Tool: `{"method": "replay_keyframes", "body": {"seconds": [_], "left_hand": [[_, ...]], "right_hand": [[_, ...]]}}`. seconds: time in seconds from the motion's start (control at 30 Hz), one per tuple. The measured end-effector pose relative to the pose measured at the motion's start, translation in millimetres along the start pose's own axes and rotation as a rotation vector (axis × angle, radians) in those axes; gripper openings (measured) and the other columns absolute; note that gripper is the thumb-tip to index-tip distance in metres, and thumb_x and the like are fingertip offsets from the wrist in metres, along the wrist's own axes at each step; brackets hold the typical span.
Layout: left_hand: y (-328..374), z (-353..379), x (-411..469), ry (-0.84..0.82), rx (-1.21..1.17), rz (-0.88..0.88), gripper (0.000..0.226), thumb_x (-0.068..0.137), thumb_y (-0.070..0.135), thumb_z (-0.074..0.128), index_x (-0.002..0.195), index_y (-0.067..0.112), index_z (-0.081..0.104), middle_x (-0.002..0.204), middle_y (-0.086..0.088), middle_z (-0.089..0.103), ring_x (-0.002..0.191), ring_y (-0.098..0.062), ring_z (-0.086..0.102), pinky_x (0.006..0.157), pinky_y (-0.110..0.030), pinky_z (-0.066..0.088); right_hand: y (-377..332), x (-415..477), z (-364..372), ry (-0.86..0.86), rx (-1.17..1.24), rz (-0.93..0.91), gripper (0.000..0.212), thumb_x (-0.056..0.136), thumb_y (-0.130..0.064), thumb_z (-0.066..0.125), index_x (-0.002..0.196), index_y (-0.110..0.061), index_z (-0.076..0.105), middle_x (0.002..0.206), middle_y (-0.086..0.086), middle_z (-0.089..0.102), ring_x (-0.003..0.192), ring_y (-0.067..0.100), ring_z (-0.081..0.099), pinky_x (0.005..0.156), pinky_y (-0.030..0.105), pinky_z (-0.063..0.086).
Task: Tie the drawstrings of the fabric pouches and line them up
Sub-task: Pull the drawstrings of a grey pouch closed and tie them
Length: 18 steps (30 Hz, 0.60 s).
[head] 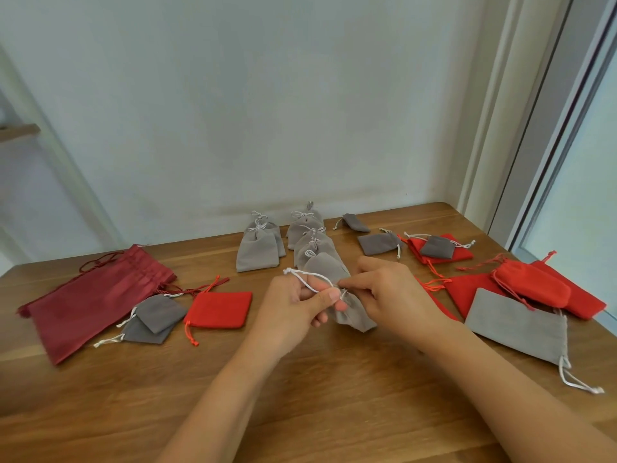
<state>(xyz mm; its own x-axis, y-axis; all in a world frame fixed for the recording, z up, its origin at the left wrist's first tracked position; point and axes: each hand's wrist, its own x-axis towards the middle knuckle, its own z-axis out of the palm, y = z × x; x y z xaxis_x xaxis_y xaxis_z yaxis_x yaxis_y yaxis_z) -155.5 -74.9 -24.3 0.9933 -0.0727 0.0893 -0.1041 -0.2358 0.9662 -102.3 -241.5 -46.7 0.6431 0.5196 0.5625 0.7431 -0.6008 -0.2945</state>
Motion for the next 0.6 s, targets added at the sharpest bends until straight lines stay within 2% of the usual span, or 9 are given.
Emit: {"method": "replay_keyframes", "body": {"seconds": [0.1, 0.17, 0.23, 0.3, 0.37, 0.47, 0.53, 0.6], "left_hand": [[0.9, -1.8, -2.1, -0.007, 0.024, -0.012, 0.019, 0.091, 0.007, 0.062, 0.074, 0.013, 0.065, 0.07, -0.001, 0.072, 0.049, -0.006, 0.05, 0.049, -0.018, 0.043], [0.0, -3.7, -3.2, 0.015, -0.005, -0.017, 0.015, 0.091, 0.009, 0.062, 0.077, 0.011, 0.066, 0.071, -0.002, 0.072, 0.049, -0.006, 0.051, 0.05, -0.019, 0.044], [-2.0, -4.9, -3.1, 0.068, -0.083, -0.031, 0.009, 0.089, 0.009, 0.065, 0.08, 0.008, 0.068, 0.071, -0.005, 0.072, 0.05, -0.007, 0.053, 0.05, -0.018, 0.045], [-3.9, -4.7, -2.2, 0.115, -0.155, -0.066, 0.005, 0.085, 0.01, 0.068, 0.082, 0.007, 0.072, 0.07, -0.006, 0.072, 0.053, -0.007, 0.056, 0.052, -0.018, 0.047], [-6.6, -4.8, -0.3, 0.146, -0.188, -0.099, 0.007, 0.084, 0.012, 0.07, 0.08, 0.011, 0.075, 0.067, -0.004, 0.071, 0.056, -0.006, 0.058, 0.054, -0.017, 0.049], [-9.0, -7.5, 2.3, 0.183, -0.216, -0.129, 0.014, 0.086, 0.015, 0.066, 0.078, 0.016, 0.077, 0.062, 0.002, 0.065, 0.054, -0.002, 0.052, 0.055, -0.015, 0.047], [-8.7, -8.1, 3.3, 0.207, -0.181, -0.151, 0.02, 0.089, 0.017, 0.064, 0.073, 0.016, 0.075, 0.057, 0.005, 0.06, 0.051, -0.001, 0.047, 0.052, -0.013, 0.043], [-8.5, -8.2, 3.4, 0.22, -0.137, -0.161, 0.029, 0.091, 0.018, 0.061, 0.065, 0.017, 0.071, 0.053, 0.008, 0.057, 0.049, -0.001, 0.043, 0.05, -0.012, 0.04]], "right_hand": [[-2.8, -0.1, 2.5, 0.021, 0.003, -0.02, 0.028, 0.079, -0.024, 0.053, 0.087, -0.021, 0.079, 0.065, -0.012, 0.041, 0.053, 0.007, 0.05, 0.049, 0.004, 0.018], [-4.5, -0.7, 5.4, 0.029, 0.018, -0.034, 0.03, 0.081, -0.027, 0.05, 0.088, -0.022, 0.079, 0.07, -0.016, 0.034, 0.057, -0.001, 0.039, 0.053, 0.0, 0.013], [-2.5, -1.6, 6.4, 0.03, 0.047, -0.025, 0.021, 0.081, -0.024, 0.06, 0.089, -0.019, 0.079, 0.072, -0.017, 0.037, 0.063, -0.007, 0.035, 0.051, -0.002, 0.019], [3.7, -2.1, 6.1, 0.03, 0.111, -0.01, 0.018, 0.08, -0.022, 0.065, 0.092, -0.017, 0.078, 0.072, -0.016, 0.049, 0.069, -0.006, 0.043, 0.057, -0.003, 0.03], [8.2, -2.7, 3.4, 0.03, 0.178, 0.003, 0.019, 0.082, -0.026, 0.066, 0.094, -0.018, 0.078, 0.072, -0.01, 0.061, 0.068, -0.001, 0.051, 0.06, 0.003, 0.038], [5.8, -2.5, 1.0, 0.028, 0.231, -0.011, 0.022, 0.089, -0.027, 0.057, 0.103, -0.023, 0.075, 0.067, -0.008, 0.065, 0.064, 0.003, 0.06, 0.061, 0.013, 0.046], [2.9, -2.5, 2.4, 0.044, 0.246, -0.022, 0.021, 0.089, -0.021, 0.059, 0.104, -0.023, 0.075, 0.076, -0.007, 0.069, 0.073, 0.002, 0.062, 0.067, 0.012, 0.048], [1.0, -2.3, 2.9, 0.071, 0.237, -0.031, 0.019, 0.089, -0.024, 0.06, 0.101, -0.022, 0.075, 0.086, -0.007, 0.071, 0.08, 0.002, 0.064, 0.071, 0.015, 0.049]]}}
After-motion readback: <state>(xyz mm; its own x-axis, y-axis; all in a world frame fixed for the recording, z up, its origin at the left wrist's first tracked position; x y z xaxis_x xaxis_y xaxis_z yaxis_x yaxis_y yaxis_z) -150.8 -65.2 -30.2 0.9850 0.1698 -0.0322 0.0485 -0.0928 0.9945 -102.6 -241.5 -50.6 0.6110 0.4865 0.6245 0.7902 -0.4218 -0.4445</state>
